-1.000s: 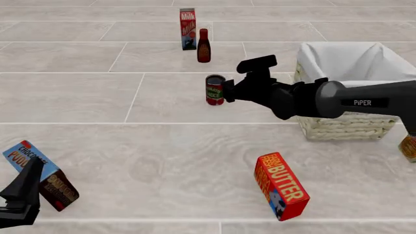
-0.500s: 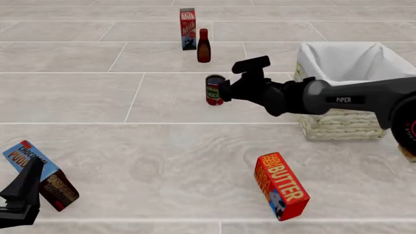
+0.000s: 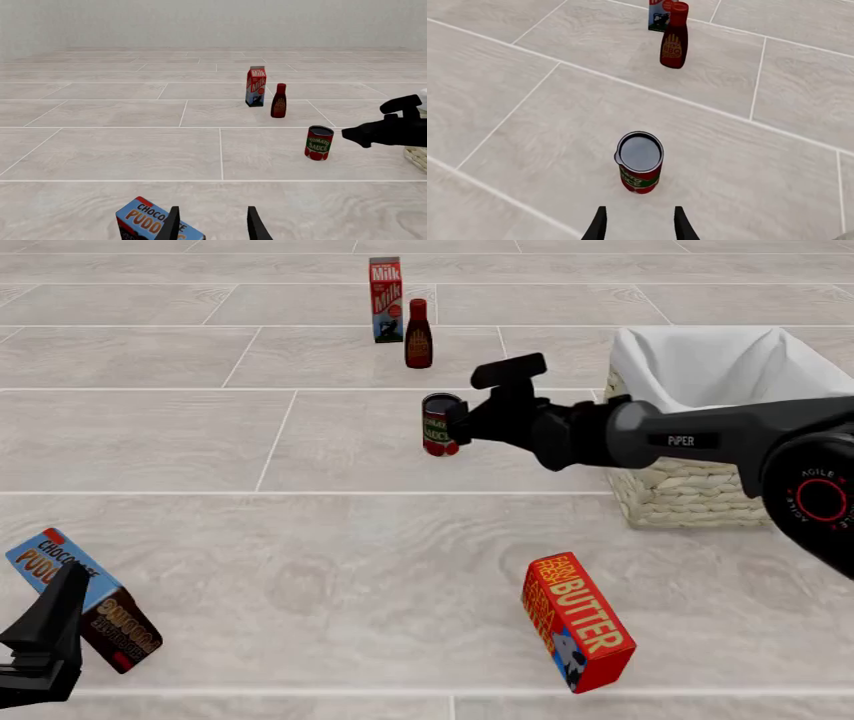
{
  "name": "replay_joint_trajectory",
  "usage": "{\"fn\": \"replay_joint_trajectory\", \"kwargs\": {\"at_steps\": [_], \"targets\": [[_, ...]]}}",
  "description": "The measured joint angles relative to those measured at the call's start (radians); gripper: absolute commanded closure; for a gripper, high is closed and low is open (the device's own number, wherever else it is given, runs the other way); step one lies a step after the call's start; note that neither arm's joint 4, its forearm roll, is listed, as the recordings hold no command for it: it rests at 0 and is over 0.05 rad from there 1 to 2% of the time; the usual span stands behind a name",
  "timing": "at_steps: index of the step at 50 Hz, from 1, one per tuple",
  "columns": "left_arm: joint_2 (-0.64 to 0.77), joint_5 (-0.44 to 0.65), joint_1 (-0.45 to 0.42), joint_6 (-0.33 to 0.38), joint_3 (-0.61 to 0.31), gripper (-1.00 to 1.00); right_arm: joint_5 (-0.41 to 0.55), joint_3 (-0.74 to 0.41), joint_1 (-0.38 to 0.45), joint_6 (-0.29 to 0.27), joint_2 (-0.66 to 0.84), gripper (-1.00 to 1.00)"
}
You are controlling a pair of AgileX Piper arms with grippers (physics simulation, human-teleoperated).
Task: Pick the tomato sauce and place it in the basket.
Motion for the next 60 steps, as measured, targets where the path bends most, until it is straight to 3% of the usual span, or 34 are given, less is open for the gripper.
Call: {"fn": "replay_joint_trajectory", "kwargs": {"at_steps": [60], "targets": [[0.0,0.0,0.0,0.0,0.0,-1.0,0.076,-0.189,-0.014,-0.024,0.13,-1.0]]}}
